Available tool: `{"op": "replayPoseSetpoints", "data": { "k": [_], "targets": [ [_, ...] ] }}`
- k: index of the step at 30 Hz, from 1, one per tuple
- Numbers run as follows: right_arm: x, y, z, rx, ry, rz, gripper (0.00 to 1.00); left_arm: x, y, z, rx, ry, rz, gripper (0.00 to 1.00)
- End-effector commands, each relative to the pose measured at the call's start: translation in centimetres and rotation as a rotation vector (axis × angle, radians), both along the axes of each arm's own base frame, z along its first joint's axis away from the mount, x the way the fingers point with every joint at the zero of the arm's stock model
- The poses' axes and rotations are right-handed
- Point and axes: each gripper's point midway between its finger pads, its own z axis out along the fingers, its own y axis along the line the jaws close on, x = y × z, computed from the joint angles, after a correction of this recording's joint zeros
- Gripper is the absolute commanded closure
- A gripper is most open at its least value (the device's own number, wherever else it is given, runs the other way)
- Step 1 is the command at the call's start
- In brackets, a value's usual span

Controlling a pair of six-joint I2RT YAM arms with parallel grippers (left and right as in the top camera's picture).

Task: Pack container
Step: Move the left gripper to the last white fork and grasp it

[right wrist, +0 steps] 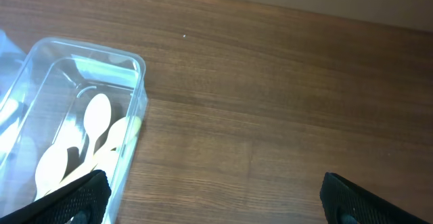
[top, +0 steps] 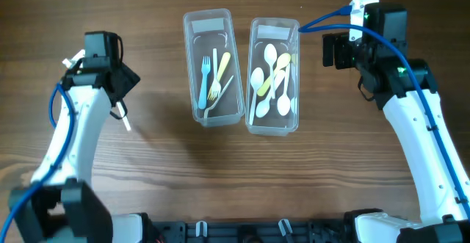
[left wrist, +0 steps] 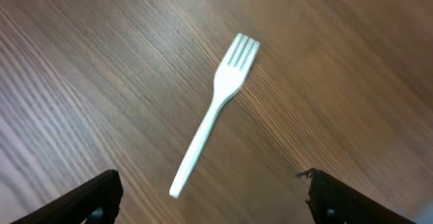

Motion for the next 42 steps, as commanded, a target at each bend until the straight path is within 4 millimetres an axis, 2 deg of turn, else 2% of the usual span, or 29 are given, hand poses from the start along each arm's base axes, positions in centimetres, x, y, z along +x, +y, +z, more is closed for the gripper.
{"op": "replayPoseSetpoints", "data": {
  "k": [1, 4, 7, 11, 15, 17, 18, 30, 36, 39, 40, 41, 42],
  "targets": [
    [0.2, -0.4, 0.2, -0.018, -0.006, -0.008, 0.0, 0.1, 1.3, -3.9, -0.034, 0.073, 0.054, 0.12],
    [0.2, -0.4, 0.2, -0.018, -0.007, -0.008, 0.0, 0.6, 1.6, -6.4, -0.042, 0.111, 0.057, 0.16],
    [0.2, -0.4, 0.2, -0.018, -0.006, -0.008, 0.0, 1.2, 1.1, -9.0, -0.076, 0.141, 0.045, 0.26],
    [0.2, -0.4, 0.2, -0.018, -0.006, -0.008, 0.0, 1.9, 0.6, -11.5, -0.109, 0.158, 0.035, 0.28],
    [0.2, -0.4, 0.2, -0.018, -0.007, -0.008, 0.0, 2.5, 0.7, -12.2, -0.093, 0.16, -0.018, 0.31],
    [0.2, -0.4, 0.2, -0.018, -0.006, -0.008, 0.0, 2.8, 0.7, -12.3, -0.082, 0.162, -0.055, 0.45],
    [0.2, -0.4, 0.2, -0.018, -0.006, -0.008, 0.0, 2.9, 0.8, -12.3, -0.077, 0.161, -0.069, 0.48],
    [0.2, -0.4, 0.2, -0.018, -0.007, -0.008, 0.0, 2.7, 1.1, -12.5, -0.068, 0.172, -0.088, 0.49],
    [0.2, -0.4, 0.2, -0.018, -0.007, -0.008, 0.0, 2.0, 2.2, -14.1, -0.075, 0.214, -0.075, 0.48],
    [0.2, -0.4, 0.2, -0.018, -0.007, -0.008, 0.0, 2.0, 1.8, -14.6, -0.097, 0.217, -0.081, 0.57],
    [0.2, -0.4, 0.2, -0.018, -0.006, -0.008, 0.0, 2.1, 1.6, -14.6, -0.105, 0.213, -0.088, 0.64],
    [0.2, -0.4, 0.2, -0.019, -0.007, -0.008, 0.0, 2.2, 1.6, -14.6, -0.105, 0.212, -0.096, 0.8],
    [0.2, -0.4, 0.2, -0.018, -0.006, -0.008, 0.0, 2.2, 1.5, -14.6, -0.107, 0.213, -0.105, 0.87]
  ]
}}
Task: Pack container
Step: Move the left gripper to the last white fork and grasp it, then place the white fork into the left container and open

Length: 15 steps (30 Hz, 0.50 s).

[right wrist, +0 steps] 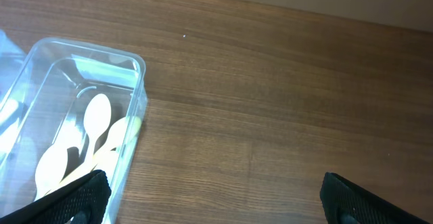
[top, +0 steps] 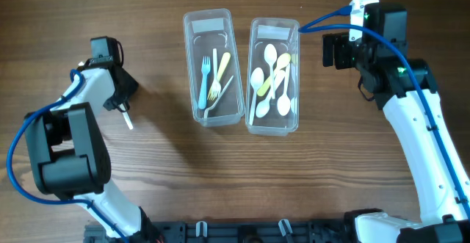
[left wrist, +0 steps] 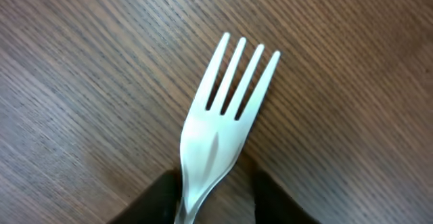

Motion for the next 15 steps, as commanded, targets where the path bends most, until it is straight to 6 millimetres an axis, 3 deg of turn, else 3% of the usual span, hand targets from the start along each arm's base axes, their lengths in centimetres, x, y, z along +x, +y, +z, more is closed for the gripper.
{"op": "replayPoseSetpoints", "data": {
  "k": [1, 10, 13, 15],
  "targets": [
    [0.2, -0.4, 0.2, -0.018, -0.006, -0.008, 0.0, -1.7, -0.2, -2.9, -0.029, 0.092, -0.028, 0.96],
    [0.2, -0.4, 0.2, -0.018, -0.006, -0.008, 0.0, -0.8, -2.2, -2.2, -0.139, 0.046, -0.057, 0.96],
    [0.2, -0.4, 0.2, -0.018, -0.006, -0.008, 0.0, 0.8, -3.6, 0.9, -0.218, -0.051, -0.089, 0.96],
    [0.2, -0.4, 0.2, -0.018, -0.006, -0.008, 0.0, 2.0, -4.9, 5.4, -0.274, -0.16, -0.128, 0.96]
  ]
}}
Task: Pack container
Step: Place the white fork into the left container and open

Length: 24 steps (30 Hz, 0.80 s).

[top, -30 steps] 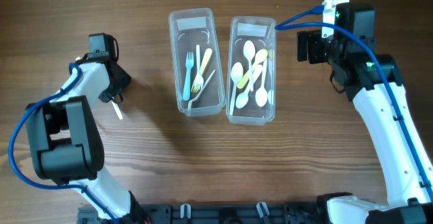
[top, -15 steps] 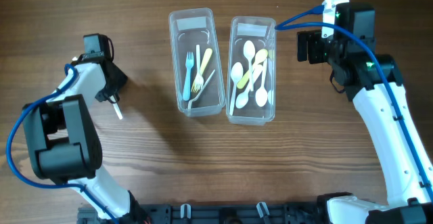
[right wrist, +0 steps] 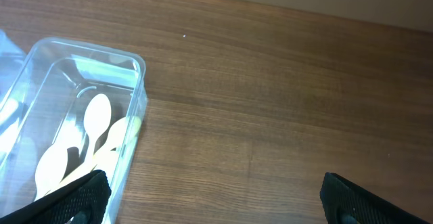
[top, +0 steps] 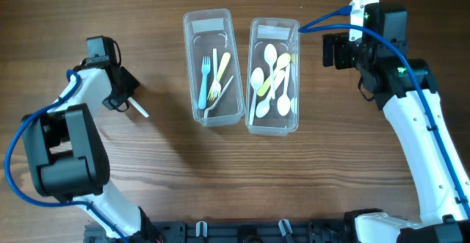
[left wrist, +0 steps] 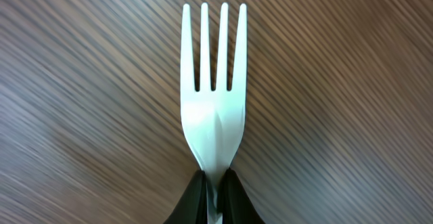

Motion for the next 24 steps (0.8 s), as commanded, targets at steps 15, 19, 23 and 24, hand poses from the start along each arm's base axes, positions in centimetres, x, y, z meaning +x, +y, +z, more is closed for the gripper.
{"op": "replayPoseSetpoints", "data": {
  "k": [15, 19, 23, 24],
  "targets": [
    [0.2, -0.4, 0.2, -0.018, -0.006, -0.008, 0.0, -0.9, -21.5, 21.9, -0.312, -0.568, -0.735, 0.96],
    [0.2, -0.4, 0.2, -0.018, -0.006, -0.008, 0.0, -0.2, -25.3, 20.3, -0.278, -0.565, -0.825, 0.96],
    [0.2, -0.4, 0.2, -0.018, -0.006, -0.008, 0.0, 1.0, -27.3, 18.3, -0.288, -0.549, -0.805, 0.96],
    [0.2, -0.4, 0.2, -0.018, -0.006, -0.008, 0.0, 1.5, -27.1, 17.5, -0.276, -0.537, -0.765, 0.96]
  ]
}}
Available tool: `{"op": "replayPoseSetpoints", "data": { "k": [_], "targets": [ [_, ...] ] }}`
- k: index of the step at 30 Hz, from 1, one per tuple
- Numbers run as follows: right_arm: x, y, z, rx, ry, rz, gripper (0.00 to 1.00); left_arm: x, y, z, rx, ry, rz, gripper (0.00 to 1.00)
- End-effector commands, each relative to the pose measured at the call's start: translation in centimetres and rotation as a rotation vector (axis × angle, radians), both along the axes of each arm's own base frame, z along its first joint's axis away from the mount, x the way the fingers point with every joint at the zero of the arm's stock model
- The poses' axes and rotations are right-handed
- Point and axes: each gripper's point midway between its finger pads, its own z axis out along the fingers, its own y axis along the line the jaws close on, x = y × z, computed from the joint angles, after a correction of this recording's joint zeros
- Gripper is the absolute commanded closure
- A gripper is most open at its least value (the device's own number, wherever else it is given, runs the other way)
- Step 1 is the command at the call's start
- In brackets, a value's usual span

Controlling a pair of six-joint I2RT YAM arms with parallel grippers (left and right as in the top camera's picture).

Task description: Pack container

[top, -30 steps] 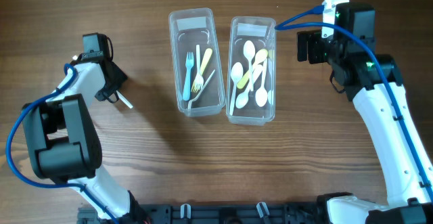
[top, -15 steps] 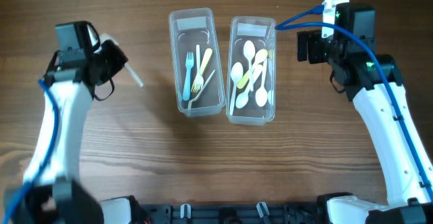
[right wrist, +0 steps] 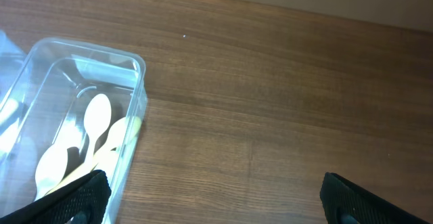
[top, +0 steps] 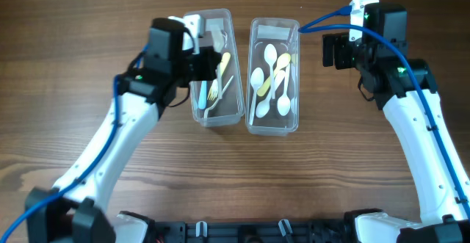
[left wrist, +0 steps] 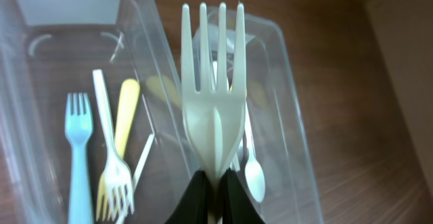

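My left gripper (left wrist: 215,195) is shut on the handle of a white plastic fork (left wrist: 214,109), tines pointing away. It hangs above the left clear container (top: 208,14), close to the wall shared with the right one. That container holds a blue fork (left wrist: 76,156), a yellow fork (left wrist: 116,163) and a white one. The right clear container (top: 273,128) holds several white and yellow spoons (top: 270,78). My right gripper (right wrist: 220,197) stands open over bare table, right of the spoon container (right wrist: 108,53).
The two containers stand side by side at the back middle of the wooden table (top: 352,169). The left arm (top: 125,125) stretches diagonally from the front left towards the containers. The right arm (top: 411,118) stands along the right side.
My left gripper, shut on the white fork, was at the table's left and is now above the left container. The right arm has not moved.
The white fork lay on the table at the left, my open left gripper above it. Then the fingers were down around its handle, then shut on it. Now the fork is held over the containers. The right gripper stayed open throughout.
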Motion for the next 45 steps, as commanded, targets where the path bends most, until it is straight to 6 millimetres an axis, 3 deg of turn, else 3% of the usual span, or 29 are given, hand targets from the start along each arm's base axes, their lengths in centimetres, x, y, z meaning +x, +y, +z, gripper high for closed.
{"op": "replayPoseSetpoints", "data": {
  "k": [1, 7, 17, 22, 23, 24, 25, 26, 28, 33, 36, 38, 40, 41, 42, 45],
  "targets": [
    [0.2, -0.4, 0.2, -0.018, -0.006, -0.008, 0.0, 1.8, 0.1, -2.5, 0.034, 0.036, 0.093, 0.96],
    [0.2, -0.4, 0.2, -0.018, -0.005, -0.008, 0.0, 3.0, 0.6, -4.0, 0.068, 0.036, 0.137, 0.96],
    [0.2, -0.4, 0.2, -0.018, -0.006, -0.008, 0.0, 3.7, 1.6, -4.6, 0.082, 0.045, 0.222, 0.96],
    [0.2, -0.4, 0.2, -0.018, -0.006, -0.008, 0.0, 3.9, 1.5, -6.2, 0.097, 0.075, 0.221, 0.96],
    [0.2, -0.4, 0.2, -0.018, -0.006, -0.008, 0.0, 4.0, 1.5, -6.5, 0.098, 0.078, 0.221, 0.91],
    [0.2, -0.4, 0.2, -0.018, -0.006, -0.008, 0.0, 4.1, 1.5, -6.4, 0.096, 0.074, 0.221, 0.55],
    [0.2, -0.4, 0.2, -0.018, -0.006, -0.008, 0.0, 4.2, 1.4, -6.3, 0.093, 0.068, 0.221, 0.29],
    [0.2, -0.4, 0.2, -0.018, -0.006, -0.008, 0.0, 4.4, 1.3, -6.0, 0.084, 0.055, 0.218, 0.2],
    [0.2, -0.4, 0.2, -0.018, -0.006, -0.008, 0.0, 4.8, 1.2, -4.9, 0.067, 0.019, 0.22, 0.1],
    [0.2, -0.4, 0.2, -0.018, -0.006, -0.008, 0.0, 4.9, 2.5, 0.2, 0.015, -0.086, 0.25, 0.1],
    [0.2, -0.4, 0.2, -0.018, -0.006, -0.008, 0.0, 4.5, 5.3, 4.4, 0.01, -0.178, 0.3, 0.06],
    [0.2, -0.4, 0.2, -0.018, -0.005, -0.008, 0.0, 3.8, 9.8, 6.5, 0.074, -0.22, 0.441, 0.01],
    [0.2, -0.4, 0.2, -0.018, -0.006, -0.008, 0.0, 2.3, 16.2, 7.1, 0.216, -0.218, 0.662, 0.0],
    [0.2, -0.4, 0.2, -0.018, -0.006, -0.008, 0.0, 1.6, 18.4, 7.0, 0.266, -0.208, 0.734, 0.0],
    [0.2, -0.4, 0.2, -0.018, -0.006, -0.008, 0.0, 1.1, 20.1, 6.9, 0.296, -0.192, 0.782, 0.0],
    [0.2, -0.4, 0.2, -0.018, -0.005, -0.008, 0.0, 0.4, 22.4, 5.9, 0.315, -0.139, 0.824, 0.0]
  ]
}}
